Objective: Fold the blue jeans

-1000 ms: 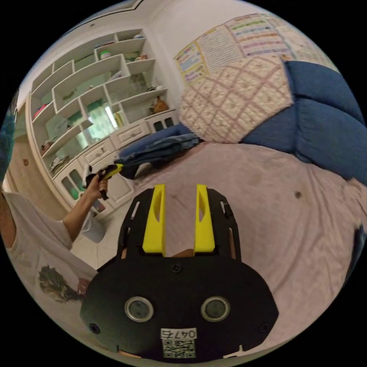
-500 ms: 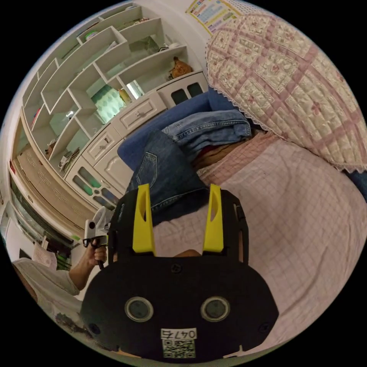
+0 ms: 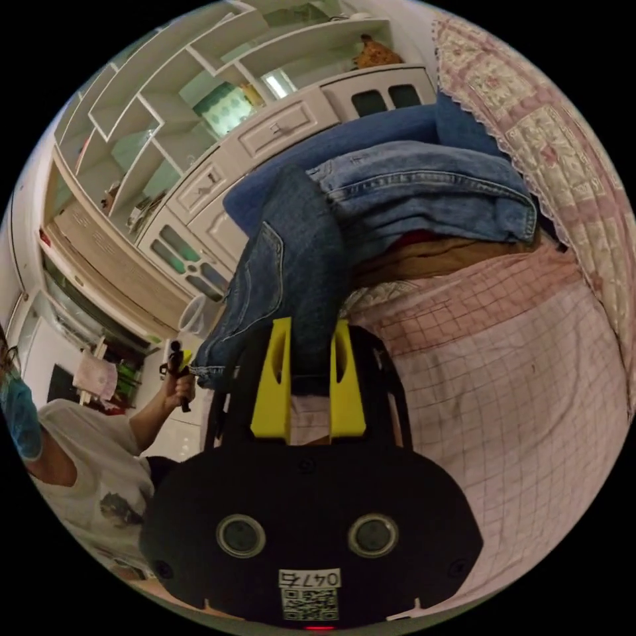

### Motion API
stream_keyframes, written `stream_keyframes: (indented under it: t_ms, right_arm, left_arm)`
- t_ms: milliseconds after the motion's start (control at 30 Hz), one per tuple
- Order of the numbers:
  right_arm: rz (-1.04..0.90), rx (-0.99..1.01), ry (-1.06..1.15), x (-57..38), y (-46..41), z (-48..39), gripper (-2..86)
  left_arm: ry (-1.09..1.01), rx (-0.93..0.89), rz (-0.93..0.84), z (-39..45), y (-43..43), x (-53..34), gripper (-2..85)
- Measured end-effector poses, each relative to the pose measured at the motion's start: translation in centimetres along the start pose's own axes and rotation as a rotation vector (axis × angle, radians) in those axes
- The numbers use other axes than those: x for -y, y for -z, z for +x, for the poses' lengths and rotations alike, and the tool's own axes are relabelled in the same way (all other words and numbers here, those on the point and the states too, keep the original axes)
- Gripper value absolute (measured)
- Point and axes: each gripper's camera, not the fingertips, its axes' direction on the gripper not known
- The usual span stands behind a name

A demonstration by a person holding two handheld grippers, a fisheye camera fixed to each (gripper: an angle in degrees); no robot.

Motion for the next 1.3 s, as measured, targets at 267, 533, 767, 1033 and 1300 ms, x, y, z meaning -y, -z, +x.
stream_keyframes:
  t_ms: [267, 533, 767, 1033, 1300]
  right_arm:
    - [-0.115, -0.561, 0.314, 1.9, 1.8, -16.5, 2.3]
    - [0.149, -0.735, 0.366, -10.0, 12.0, -31.1, 1.7]
    - [0.418, -0.974, 0.097, -29.2, 25.8, -35.8, 1.7]
    - [0.442, -1.047, -0.332, -41.9, 34.3, -27.6, 2.0]
    - [0.447, -0.756, -0.711, -50.8, 36.0, -21.2, 7.8]
  left_arm:
    - [-0.025, 0.045, 0.092, -1.0, -4.0, -5.9, 8.5]
    - [-0.510, 0.269, 0.165, 10.1, -2.9, -20.6, 5.2]
    - [-0.844, 0.023, -0.055, 17.4, -12.1, -34.0, 5.1]
    - [-0.977, -0.012, -0.367, 18.5, -37.1, -48.5, 4.9]
    - [-0.787, 0.511, -0.526, 8.8, -48.4, -60.3, 5.3]
